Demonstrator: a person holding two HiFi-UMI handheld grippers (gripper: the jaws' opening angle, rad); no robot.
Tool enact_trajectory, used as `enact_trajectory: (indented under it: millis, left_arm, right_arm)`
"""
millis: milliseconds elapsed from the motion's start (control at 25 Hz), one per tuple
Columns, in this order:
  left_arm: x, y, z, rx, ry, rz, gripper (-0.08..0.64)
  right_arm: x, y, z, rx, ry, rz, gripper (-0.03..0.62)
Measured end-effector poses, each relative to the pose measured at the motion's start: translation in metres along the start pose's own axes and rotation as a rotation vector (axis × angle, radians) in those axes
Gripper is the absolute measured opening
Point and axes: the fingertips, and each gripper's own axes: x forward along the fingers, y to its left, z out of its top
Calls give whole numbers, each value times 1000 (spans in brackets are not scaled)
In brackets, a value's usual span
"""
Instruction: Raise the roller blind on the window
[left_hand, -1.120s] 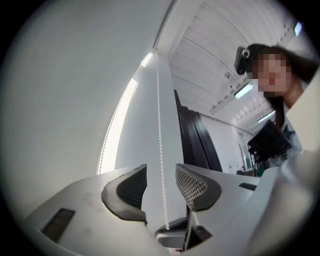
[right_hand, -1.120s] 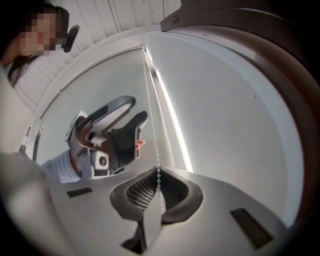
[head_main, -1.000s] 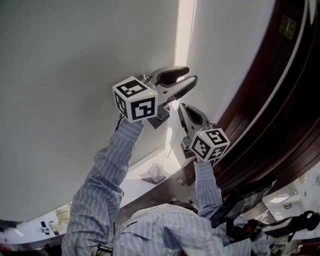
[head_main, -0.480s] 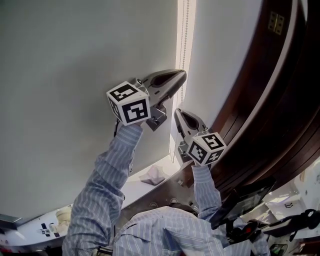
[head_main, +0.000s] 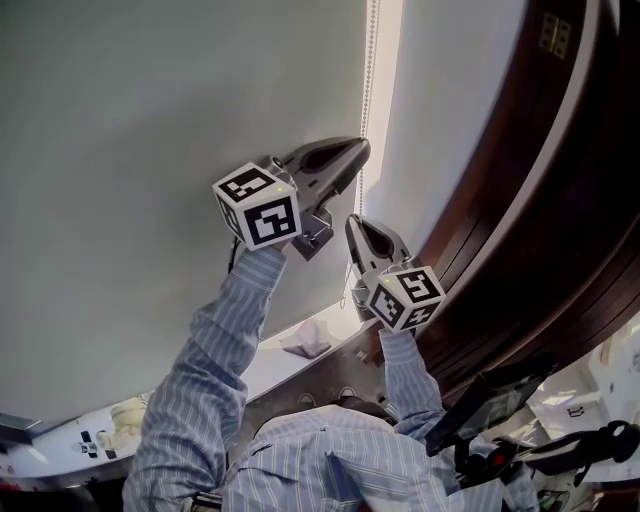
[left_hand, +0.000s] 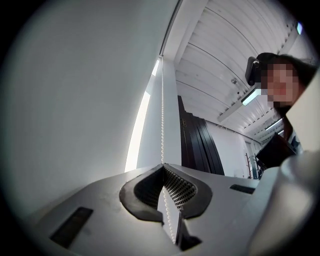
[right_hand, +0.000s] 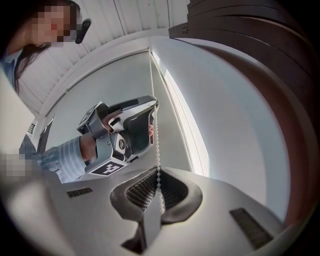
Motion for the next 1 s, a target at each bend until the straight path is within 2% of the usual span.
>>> enact_trajectory:
  millis: [80, 280, 560, 840, 1000]
  left_arm:
    - [0, -2, -9, 8, 18, 12, 6]
    - [-5, -11, -35, -26, 26, 25, 5]
    - [-14, -11, -90, -79, 90, 54, 5]
    - [-42, 4, -163, -124, 204, 129, 5]
    - [-62, 13, -213, -190, 255, 176, 5]
  right_arm:
    - [-4, -3, -7, 5, 10, -10, 6]
    - [-17, -6, -30, 18, 49, -27, 6]
    - [-35, -21, -77, 38, 131, -65, 6]
    - [-42, -28, -151, 101, 265, -81, 6]
    - [-50, -32, -203, 137, 375, -98, 6]
